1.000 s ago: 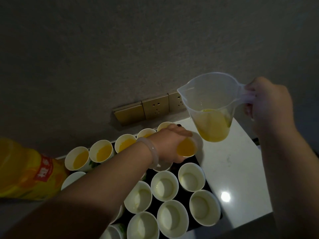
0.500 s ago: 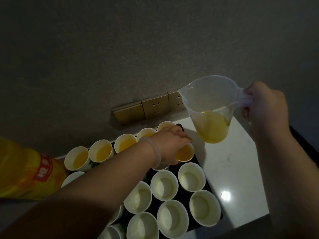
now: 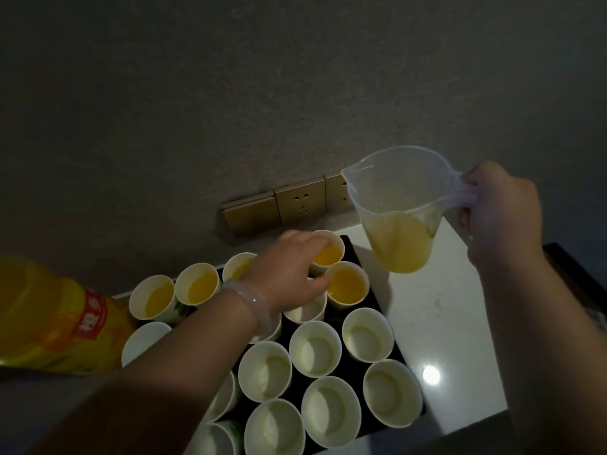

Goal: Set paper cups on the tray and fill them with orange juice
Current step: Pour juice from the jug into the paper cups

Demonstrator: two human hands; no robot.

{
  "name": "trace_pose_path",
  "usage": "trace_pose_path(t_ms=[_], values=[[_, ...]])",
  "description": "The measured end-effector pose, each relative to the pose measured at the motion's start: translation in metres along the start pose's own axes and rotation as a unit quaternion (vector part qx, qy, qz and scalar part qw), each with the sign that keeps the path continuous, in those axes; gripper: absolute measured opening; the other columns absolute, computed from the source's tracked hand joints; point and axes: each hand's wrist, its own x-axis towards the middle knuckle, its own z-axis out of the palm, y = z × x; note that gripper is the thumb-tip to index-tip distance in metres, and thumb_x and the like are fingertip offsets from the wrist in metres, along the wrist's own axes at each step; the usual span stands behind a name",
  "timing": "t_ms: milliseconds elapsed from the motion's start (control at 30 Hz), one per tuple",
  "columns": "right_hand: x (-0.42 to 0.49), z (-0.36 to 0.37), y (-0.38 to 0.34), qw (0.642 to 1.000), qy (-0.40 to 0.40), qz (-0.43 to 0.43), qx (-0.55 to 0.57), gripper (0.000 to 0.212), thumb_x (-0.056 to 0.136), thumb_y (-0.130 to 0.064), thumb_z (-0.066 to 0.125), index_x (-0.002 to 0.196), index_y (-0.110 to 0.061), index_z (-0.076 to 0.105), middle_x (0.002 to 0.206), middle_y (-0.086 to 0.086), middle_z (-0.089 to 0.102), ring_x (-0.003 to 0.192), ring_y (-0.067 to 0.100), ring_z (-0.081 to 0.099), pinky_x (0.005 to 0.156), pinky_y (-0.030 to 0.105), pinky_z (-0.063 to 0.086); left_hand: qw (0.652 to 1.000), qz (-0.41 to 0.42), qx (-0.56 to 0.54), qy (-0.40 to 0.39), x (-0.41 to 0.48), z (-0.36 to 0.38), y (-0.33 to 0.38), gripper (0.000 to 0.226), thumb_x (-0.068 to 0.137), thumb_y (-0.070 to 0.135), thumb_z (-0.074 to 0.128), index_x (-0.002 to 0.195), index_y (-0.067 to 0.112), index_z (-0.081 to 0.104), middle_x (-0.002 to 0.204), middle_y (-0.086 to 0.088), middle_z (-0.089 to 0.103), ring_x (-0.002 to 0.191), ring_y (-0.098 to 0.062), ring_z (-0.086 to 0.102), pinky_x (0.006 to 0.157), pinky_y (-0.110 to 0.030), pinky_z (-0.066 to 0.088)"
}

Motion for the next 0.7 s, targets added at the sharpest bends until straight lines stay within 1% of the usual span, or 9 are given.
trace_pose_path(t_ms=[67,200,300,467,600,667,700], values=[[-0.002,0.003,0.0,1.0,0.003,0.007,0.007,0.028,0.082,-0.012,0.05,0.054,-0.009,0.048,0.035,-0.009,0.041,0.035,0.007,0.033,0.037,0.014,0.023,0.999,-0.052,0.002,0.016,-0.013,-0.006,0.0,0.057,0.088,0.046,0.058,0.139,0.026,0.041,0.136,0.006,0.046,0.127,-0.014,0.035,0.099,-0.027,0.033],[-0.006,0.006,-0.003,1.0,0.004,0.013,0.01,0.028,0.082,-0.011,0.05,0.054,-0.009,0.05,0.035,-0.009,0.044,0.033,0.007,0.034,0.036,0.014,0.023,0.992,-0.106,0.052,-0.043,-0.035,-0.004,0.0,0.063,0.083,0.053,0.058,0.136,0.026,0.04,0.14,0.006,0.039,0.129,-0.017,0.031,0.1,-0.03,0.033],[-0.008,0.007,-0.005,1.0,-0.001,0.004,0.016,0.027,0.082,-0.01,0.049,0.056,-0.007,0.048,0.033,-0.009,0.041,0.032,0.007,0.033,0.036,0.014,0.022,0.985,-0.147,0.072,-0.048,-0.042,0.006,0.003,0.061,0.082,0.06,0.053,0.129,0.022,0.044,0.135,0.002,0.041,0.128,-0.021,0.031,0.098,-0.033,0.035],[-0.009,0.008,-0.006,1.0,-0.002,-0.012,-0.005,0.026,0.081,-0.01,0.048,0.055,-0.006,0.048,0.031,-0.007,0.038,0.032,0.009,0.031,0.035,0.014,0.021,0.976,-0.185,0.11,-0.027,-0.043,0.02,0.015,0.066,0.077,0.072,0.047,0.119,0.02,0.048,0.124,0.0,0.044,0.119,-0.022,0.034,0.095,-0.034,0.035],[-0.011,0.006,-0.004,1.0,-0.01,-0.025,-0.01,0.026,0.084,-0.011,0.05,0.058,-0.011,0.049,0.033,-0.01,0.042,0.033,0.005,0.035,0.035,0.015,0.028,0.973,-0.194,0.128,0.0,-0.042,0.027,0.018,0.069,0.075,0.075,0.046,0.119,0.022,0.047,0.124,-0.001,0.04,0.119,-0.023,0.032,0.095,-0.035,0.035],[-0.01,0.005,-0.002,1.0,-0.012,-0.021,0.003,0.026,0.084,-0.011,0.05,0.058,-0.01,0.048,0.033,-0.01,0.042,0.032,0.004,0.035,0.035,0.014,0.028,0.97,-0.201,0.135,0.002,-0.043,0.029,0.018,0.069,0.076,0.075,0.047,0.12,0.022,0.046,0.124,-0.001,0.04,0.119,-0.023,0.033,0.095,-0.036,0.036],[-0.009,0.004,-0.001,1.0,-0.019,-0.022,0.004,0.023,0.083,-0.013,0.051,0.06,-0.012,0.049,0.035,-0.011,0.045,0.033,0.003,0.038,0.036,0.014,0.031,0.969,-0.204,0.138,0.003,-0.044,0.03,0.017,0.069,0.076,0.076,0.047,0.119,0.022,0.045,0.124,-0.001,0.041,0.118,-0.023,0.034,0.095,-0.036,0.036]])
